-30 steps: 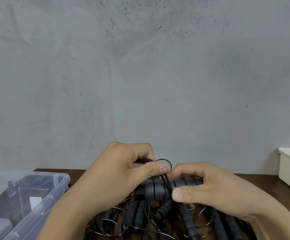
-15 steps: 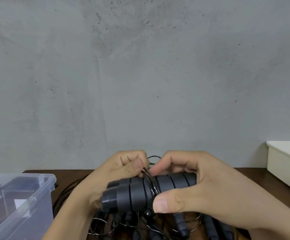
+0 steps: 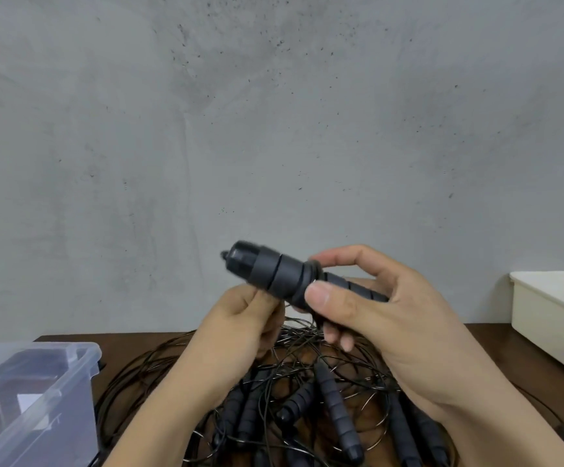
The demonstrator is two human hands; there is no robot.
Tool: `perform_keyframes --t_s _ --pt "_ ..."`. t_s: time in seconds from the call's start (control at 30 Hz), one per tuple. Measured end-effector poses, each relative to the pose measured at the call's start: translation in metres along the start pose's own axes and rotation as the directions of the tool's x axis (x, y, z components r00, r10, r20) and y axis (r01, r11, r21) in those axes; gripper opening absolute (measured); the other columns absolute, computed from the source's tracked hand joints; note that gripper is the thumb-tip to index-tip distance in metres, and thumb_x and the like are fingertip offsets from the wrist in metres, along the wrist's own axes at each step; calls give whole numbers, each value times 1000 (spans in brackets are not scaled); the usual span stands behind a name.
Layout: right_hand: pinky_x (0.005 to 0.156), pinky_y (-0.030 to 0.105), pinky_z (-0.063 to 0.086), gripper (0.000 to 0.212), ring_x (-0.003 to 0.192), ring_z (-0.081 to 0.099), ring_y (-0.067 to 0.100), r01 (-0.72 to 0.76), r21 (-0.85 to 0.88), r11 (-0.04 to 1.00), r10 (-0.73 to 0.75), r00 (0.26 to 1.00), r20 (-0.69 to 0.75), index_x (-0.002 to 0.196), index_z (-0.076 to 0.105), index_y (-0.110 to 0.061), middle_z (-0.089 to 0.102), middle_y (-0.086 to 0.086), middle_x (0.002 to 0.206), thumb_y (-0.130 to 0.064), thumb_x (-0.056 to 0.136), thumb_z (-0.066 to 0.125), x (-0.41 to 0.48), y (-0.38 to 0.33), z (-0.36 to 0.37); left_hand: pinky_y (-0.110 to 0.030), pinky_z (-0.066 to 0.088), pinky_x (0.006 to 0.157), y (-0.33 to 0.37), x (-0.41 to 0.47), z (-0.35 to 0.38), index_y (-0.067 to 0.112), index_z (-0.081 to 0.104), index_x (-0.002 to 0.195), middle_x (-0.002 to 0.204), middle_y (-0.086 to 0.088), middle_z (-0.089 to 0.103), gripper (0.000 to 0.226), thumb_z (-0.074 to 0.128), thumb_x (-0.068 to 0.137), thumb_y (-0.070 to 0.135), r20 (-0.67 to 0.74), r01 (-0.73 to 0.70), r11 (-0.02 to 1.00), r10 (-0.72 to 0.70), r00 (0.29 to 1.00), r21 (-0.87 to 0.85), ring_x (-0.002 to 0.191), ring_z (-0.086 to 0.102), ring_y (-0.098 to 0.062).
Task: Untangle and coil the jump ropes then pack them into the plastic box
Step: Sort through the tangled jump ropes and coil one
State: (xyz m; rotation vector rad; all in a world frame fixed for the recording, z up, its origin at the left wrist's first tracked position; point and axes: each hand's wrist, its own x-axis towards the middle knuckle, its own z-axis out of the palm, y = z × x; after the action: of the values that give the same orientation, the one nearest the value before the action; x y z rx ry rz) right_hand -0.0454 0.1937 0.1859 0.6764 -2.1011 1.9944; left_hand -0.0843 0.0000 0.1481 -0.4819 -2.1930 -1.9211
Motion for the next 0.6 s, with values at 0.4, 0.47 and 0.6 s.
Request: perform_keyframes --t_s 0.4,0.47,0.6 --pt "74 10 49 43 92 71 -3 20 -365 931 -105 971 -216 120 71 -59 76 -23 99 -59 79 83 14 23 -1 -27 35 52 28 -25 3 34 54 86 62 2 52 29 49 103 56 233 -336 683 241 942 648 53 46 -13" --pt "87 20 54 45 98 72 -1 -4 -350 937 -53 987 -155 122 71 -59 78 -20 104 -65 78 79 18 30 -4 -23 32 51 34 -27 -2 39 60 85 61 5 54 23 53 102 54 229 -349 721 264 937 598 51 45 -11" --pt "78 17 51 44 80 68 -2 -39 -350 936 34 999 -21 122 72 -59 76 -19 105 -69 79 75 19 31 -8 -21 31 49 37 -21 -18 32 69 84 53 5 48 28 60 97 55 120 -306 810 285 951 499 48 39 -5"
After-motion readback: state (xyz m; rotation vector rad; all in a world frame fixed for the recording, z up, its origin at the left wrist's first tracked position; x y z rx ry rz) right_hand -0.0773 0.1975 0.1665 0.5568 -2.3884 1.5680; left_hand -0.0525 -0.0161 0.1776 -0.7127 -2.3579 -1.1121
